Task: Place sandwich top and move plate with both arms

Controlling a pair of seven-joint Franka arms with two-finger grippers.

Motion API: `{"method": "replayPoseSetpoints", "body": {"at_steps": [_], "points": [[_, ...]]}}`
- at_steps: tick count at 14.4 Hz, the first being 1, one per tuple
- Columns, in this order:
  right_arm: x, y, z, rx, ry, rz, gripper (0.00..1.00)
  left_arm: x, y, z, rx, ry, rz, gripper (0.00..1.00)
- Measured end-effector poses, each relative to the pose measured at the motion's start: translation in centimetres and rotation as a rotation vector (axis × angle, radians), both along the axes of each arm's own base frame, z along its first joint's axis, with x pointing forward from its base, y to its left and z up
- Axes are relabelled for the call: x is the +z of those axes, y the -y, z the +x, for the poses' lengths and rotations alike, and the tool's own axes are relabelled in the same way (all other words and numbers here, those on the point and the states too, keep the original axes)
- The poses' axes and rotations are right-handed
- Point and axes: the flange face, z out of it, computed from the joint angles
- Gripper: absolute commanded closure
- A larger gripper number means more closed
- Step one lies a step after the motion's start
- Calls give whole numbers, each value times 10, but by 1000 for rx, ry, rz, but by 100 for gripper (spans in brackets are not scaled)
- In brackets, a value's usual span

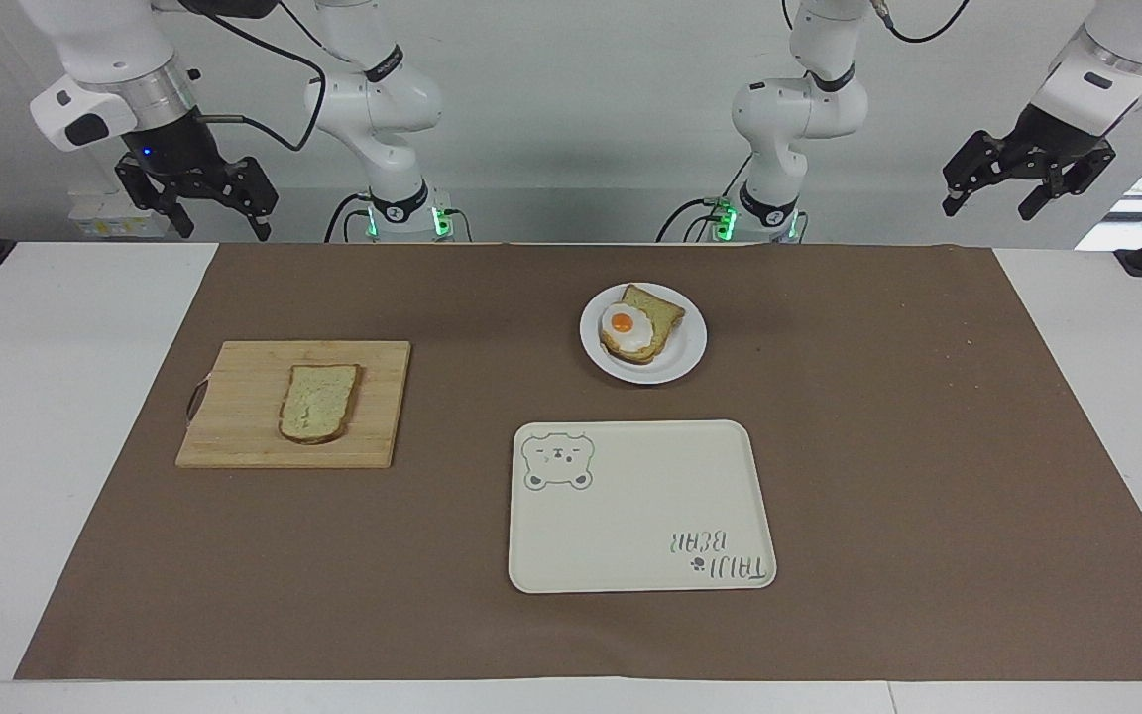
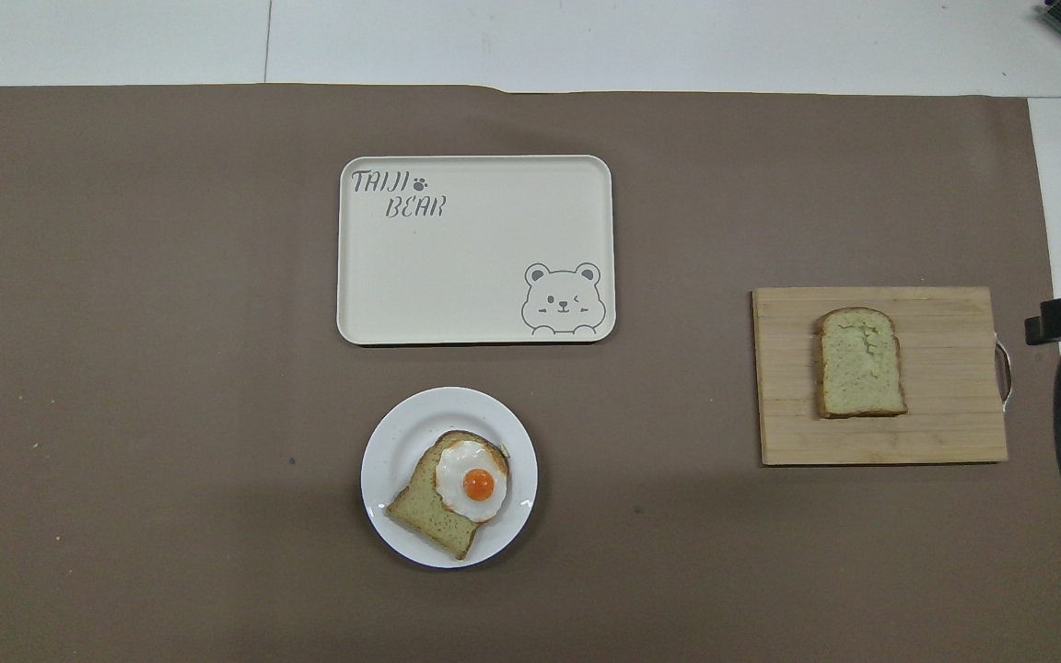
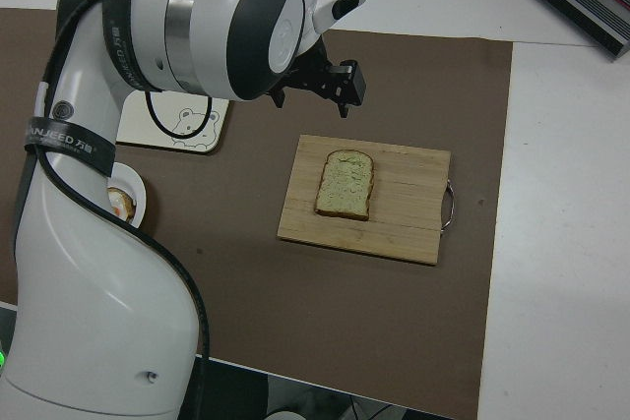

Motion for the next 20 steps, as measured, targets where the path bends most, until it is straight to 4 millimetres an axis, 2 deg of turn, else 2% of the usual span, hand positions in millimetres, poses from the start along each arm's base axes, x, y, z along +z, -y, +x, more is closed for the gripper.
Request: {"method": "replayPoseSetpoints", "body": {"at_steps": [12, 20], "points": [[-4, 0, -1, 0, -9, 1, 0, 0, 0, 0, 0, 0, 0, 0], [-9, 9, -8, -16, -13, 6, 0, 0, 0, 0, 0, 0, 0, 0]]}}
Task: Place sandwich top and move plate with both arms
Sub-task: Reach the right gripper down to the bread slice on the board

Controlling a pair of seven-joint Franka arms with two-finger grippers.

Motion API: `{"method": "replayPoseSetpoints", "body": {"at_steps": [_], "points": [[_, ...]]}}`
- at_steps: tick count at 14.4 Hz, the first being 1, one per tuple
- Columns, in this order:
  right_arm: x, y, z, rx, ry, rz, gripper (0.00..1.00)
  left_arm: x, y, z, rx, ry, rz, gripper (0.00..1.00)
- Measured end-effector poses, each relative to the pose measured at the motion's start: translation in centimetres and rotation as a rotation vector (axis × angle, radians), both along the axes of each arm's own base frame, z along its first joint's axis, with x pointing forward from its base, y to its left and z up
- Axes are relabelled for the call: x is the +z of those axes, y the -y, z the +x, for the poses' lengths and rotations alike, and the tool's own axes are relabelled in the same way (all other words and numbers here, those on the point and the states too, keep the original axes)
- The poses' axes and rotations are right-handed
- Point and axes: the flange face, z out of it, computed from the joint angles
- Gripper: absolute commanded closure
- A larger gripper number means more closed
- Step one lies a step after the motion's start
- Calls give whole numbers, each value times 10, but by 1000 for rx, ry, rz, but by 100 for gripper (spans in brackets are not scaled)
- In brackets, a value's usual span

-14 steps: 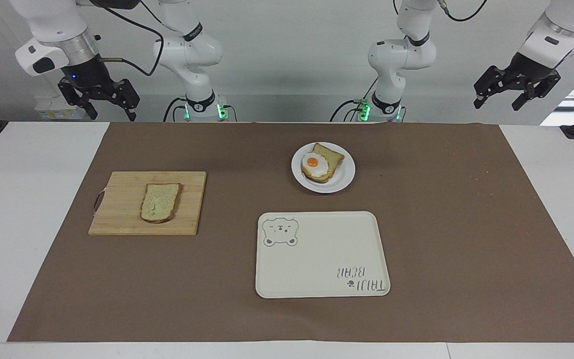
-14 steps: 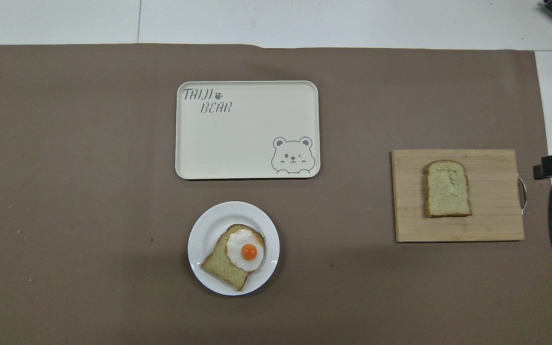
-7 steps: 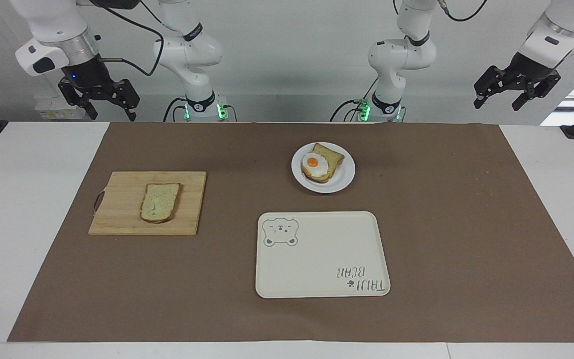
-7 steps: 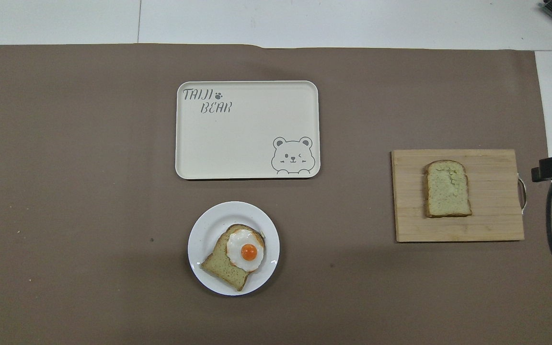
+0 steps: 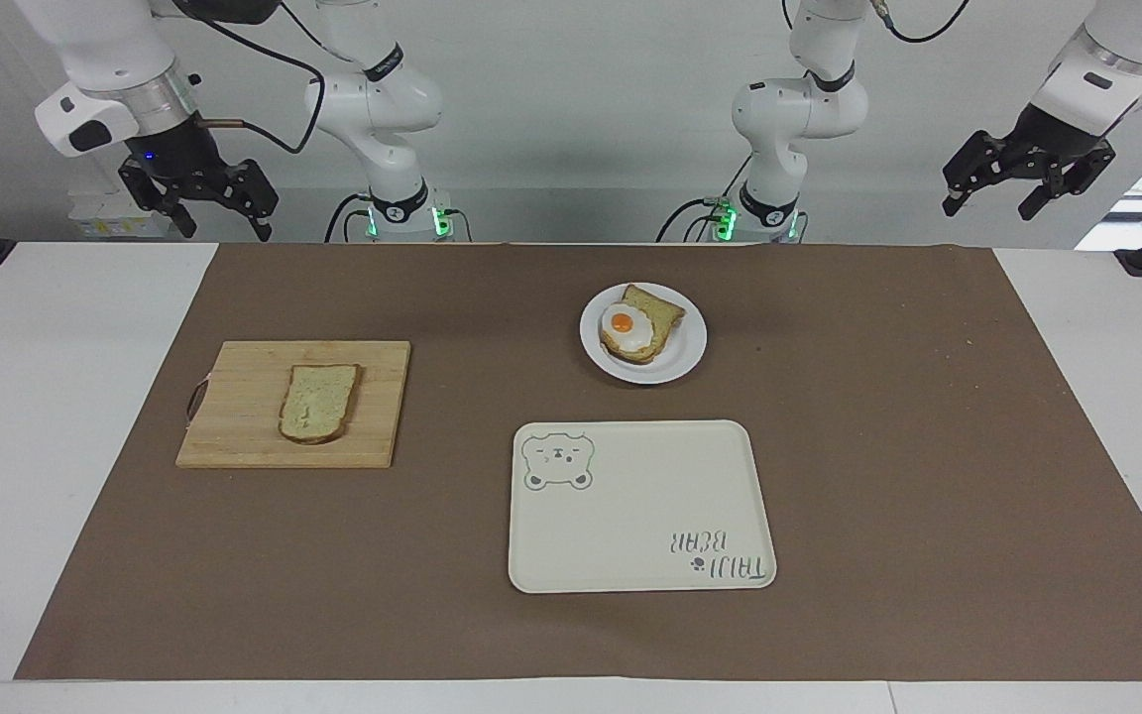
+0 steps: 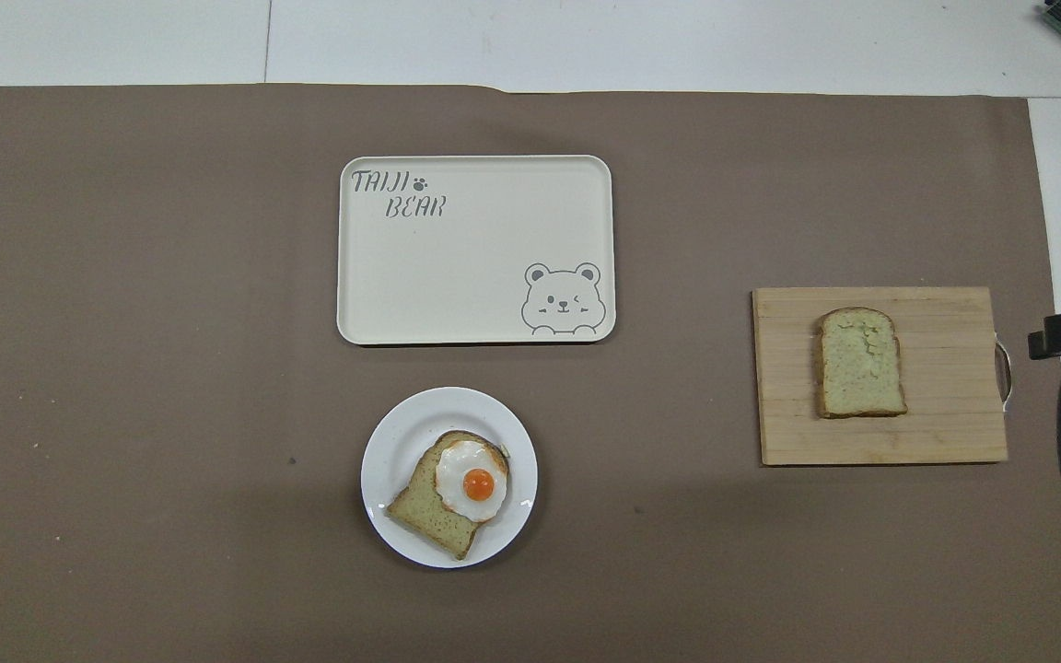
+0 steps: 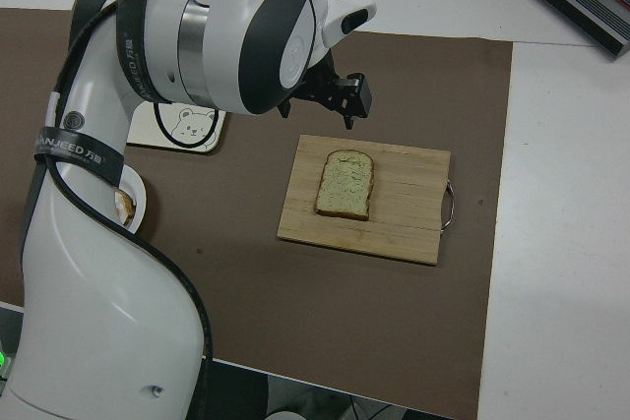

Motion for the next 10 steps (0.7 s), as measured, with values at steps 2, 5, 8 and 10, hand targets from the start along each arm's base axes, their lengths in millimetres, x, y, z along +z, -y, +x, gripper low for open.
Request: {"method": "replayPoseSetpoints", "body": {"at_steps": [2, 5, 8, 10], "points": [[-2, 0, 0, 0, -4, 0, 0, 0, 0, 0, 0, 0, 0, 0], [-21, 0, 7, 1, 12, -1, 0, 0, 0, 0, 0, 0, 0, 0], [-61, -1, 18, 4, 29, -3, 0, 0, 0, 0, 0, 0, 0, 0], [-81, -2, 25, 6, 30, -5, 0, 0, 0, 0, 0, 0, 0, 0]]}}
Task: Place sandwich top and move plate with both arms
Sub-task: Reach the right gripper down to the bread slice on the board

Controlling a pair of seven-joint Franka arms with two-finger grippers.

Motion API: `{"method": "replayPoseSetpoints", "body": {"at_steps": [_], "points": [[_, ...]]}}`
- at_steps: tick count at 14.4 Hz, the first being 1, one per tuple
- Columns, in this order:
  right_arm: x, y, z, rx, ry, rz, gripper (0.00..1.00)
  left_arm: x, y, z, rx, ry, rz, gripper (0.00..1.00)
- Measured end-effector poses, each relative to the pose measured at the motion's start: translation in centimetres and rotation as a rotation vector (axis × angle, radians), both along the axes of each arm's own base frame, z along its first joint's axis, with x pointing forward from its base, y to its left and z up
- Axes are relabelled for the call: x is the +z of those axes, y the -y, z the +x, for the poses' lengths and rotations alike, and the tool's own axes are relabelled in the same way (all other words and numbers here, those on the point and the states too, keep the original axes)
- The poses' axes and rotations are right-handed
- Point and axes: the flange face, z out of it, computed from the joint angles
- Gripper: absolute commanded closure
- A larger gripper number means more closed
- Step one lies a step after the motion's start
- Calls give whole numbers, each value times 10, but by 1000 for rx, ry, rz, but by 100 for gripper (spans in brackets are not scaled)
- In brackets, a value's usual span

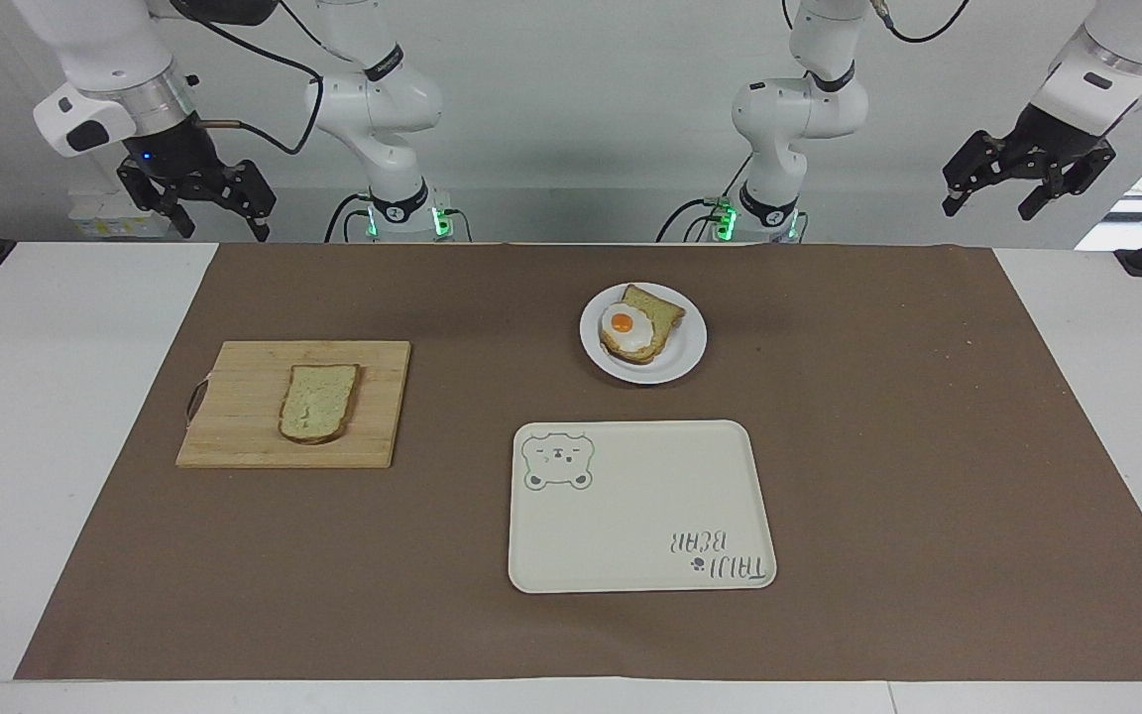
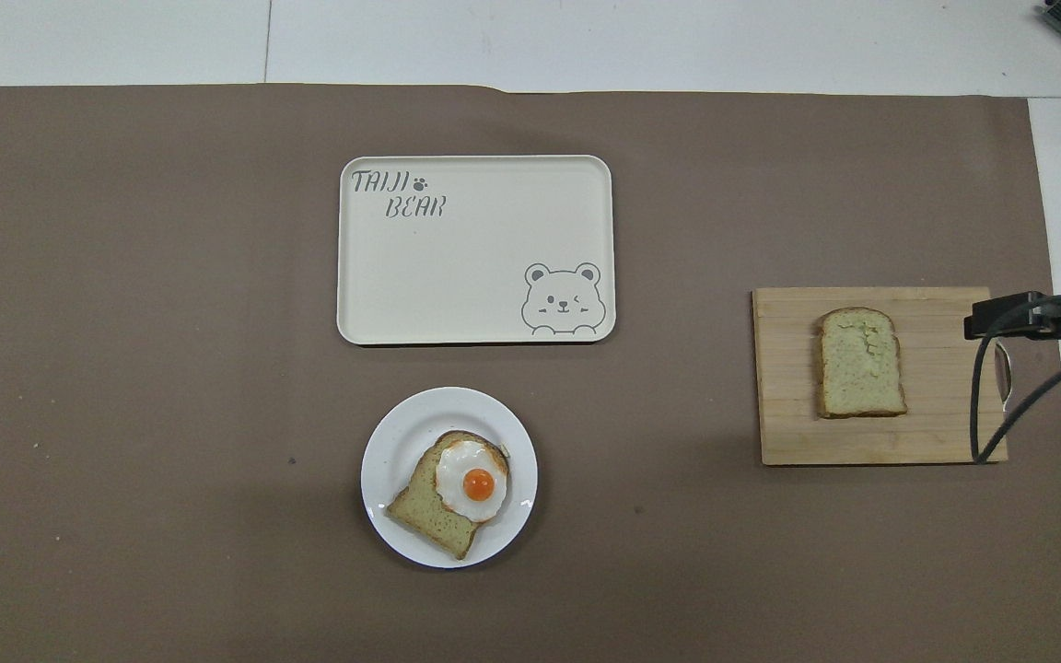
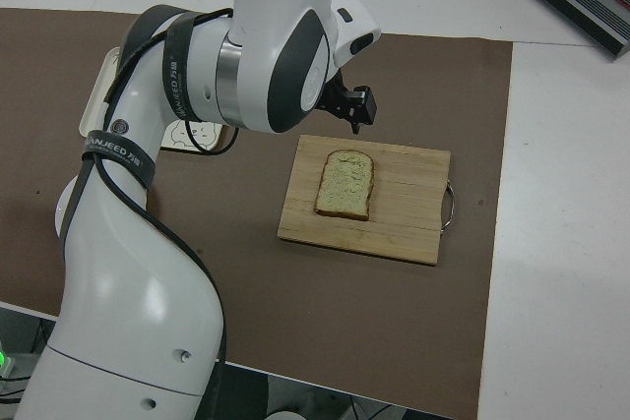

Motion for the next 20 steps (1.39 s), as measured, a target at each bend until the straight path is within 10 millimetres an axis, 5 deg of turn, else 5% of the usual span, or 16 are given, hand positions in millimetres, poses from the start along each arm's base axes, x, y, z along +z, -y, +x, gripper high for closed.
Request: {"method": "replayPoseSetpoints", "body": {"at_steps": [11, 20], "points": [[-72, -11, 42, 9, -2, 9, 0, 0, 0, 0, 0, 0, 0, 0], [-108, -31, 52, 41, 21, 4, 0, 0, 0, 0, 0, 0, 0, 0]]}}
